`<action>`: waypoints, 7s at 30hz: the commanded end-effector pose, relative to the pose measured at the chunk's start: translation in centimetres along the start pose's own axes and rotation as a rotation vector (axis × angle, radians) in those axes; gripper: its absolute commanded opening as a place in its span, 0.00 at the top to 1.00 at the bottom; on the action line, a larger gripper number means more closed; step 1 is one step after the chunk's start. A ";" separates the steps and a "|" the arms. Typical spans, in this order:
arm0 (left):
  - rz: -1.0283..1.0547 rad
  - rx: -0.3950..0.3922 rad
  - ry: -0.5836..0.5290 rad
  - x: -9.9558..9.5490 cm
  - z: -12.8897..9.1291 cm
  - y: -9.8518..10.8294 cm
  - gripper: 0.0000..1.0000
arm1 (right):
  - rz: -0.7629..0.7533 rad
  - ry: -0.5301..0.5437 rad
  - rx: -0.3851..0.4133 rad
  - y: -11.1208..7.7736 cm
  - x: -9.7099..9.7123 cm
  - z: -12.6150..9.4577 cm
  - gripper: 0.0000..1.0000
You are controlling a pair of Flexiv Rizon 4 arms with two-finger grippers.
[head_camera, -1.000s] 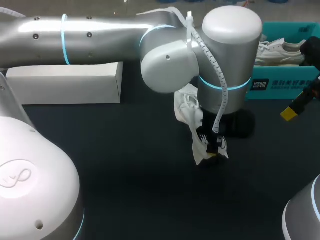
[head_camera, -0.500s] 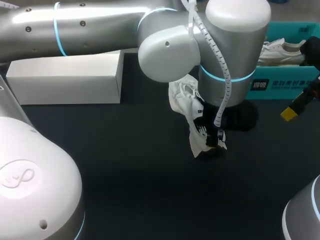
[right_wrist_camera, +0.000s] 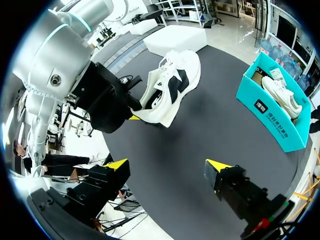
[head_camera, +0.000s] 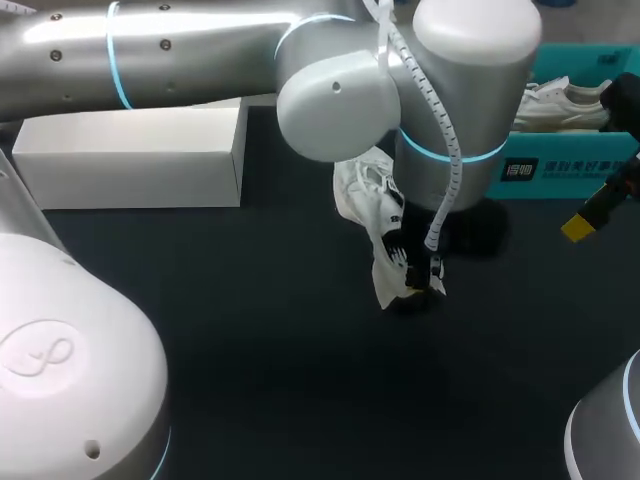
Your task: Take the shoe out of the shoebox, open the shoe tongue, remove and reinsert the insole, then place the shoe into the shoebox
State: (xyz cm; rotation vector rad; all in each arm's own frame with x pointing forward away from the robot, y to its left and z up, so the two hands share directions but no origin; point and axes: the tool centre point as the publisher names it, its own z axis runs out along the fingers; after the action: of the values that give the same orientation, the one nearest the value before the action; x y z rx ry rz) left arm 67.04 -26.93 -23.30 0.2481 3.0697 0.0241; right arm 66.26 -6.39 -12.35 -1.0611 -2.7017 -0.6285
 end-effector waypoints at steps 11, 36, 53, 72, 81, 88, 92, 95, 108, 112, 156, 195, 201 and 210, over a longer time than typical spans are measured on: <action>-0.098 0.029 0.045 -11.0 0.4 12.1 1.00 | 0.002 0.002 0.005 0.2 -0.1 0.0 0.00; -0.326 0.099 0.077 -25.9 -0.5 32.6 1.00 | 0.002 0.002 0.005 0.2 -0.1 0.0 0.00; -0.473 0.063 0.137 -28.1 0.4 37.9 1.00 | 0.002 0.002 0.005 0.2 -0.1 0.0 0.00; -0.473 0.063 0.137 -28.1 0.4 37.9 1.00 | 0.002 0.002 0.005 0.2 -0.1 0.0 0.00; -0.265 -0.030 0.116 -28.3 0.4 40.1 1.00 | 0.002 0.002 0.005 0.2 -0.1 0.0 0.00; 0.041 -0.058 0.101 -27.6 -2.5 43.1 1.00 | 0.002 0.002 0.005 0.2 -0.1 0.0 0.00; 0.240 -0.044 0.158 -27.0 -2.6 44.4 1.00 | 0.002 0.002 0.005 0.2 -0.1 0.0 0.00; 0.401 -0.041 0.208 -26.5 -1.9 45.2 1.00 | 0.002 0.002 0.005 0.2 -0.1 0.0 0.00; 1.054 -0.044 0.165 -25.3 0.3 50.1 1.00 | 0.002 0.002 0.005 0.2 -0.1 0.0 0.00; 1.075 0.010 0.151 -26.4 -0.8 51.0 1.00 | 0.002 0.002 0.005 0.2 -0.1 0.0 0.00; 1.853 -0.160 0.065 -29.2 -3.6 57.7 1.00 | 0.002 0.002 0.005 0.2 -0.1 0.0 0.00; 1.715 -0.211 0.104 -32.2 -2.2 61.3 1.00 | 0.002 0.002 0.005 0.2 -0.1 0.0 0.00; 1.740 -0.205 0.098 -32.4 -1.9 60.9 1.00 | 0.002 0.002 0.005 0.2 -0.1 0.0 0.00; 1.763 -0.195 0.076 -32.4 0.4 61.2 1.00 | 0.002 0.002 0.005 0.2 -0.1 0.0 0.00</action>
State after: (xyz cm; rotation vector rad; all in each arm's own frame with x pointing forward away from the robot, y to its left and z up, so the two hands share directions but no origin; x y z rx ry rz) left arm 108.36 27.96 -19.53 2.5863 1.8052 0.3713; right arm 66.27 -6.38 -12.35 -1.0609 -2.7017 -0.6283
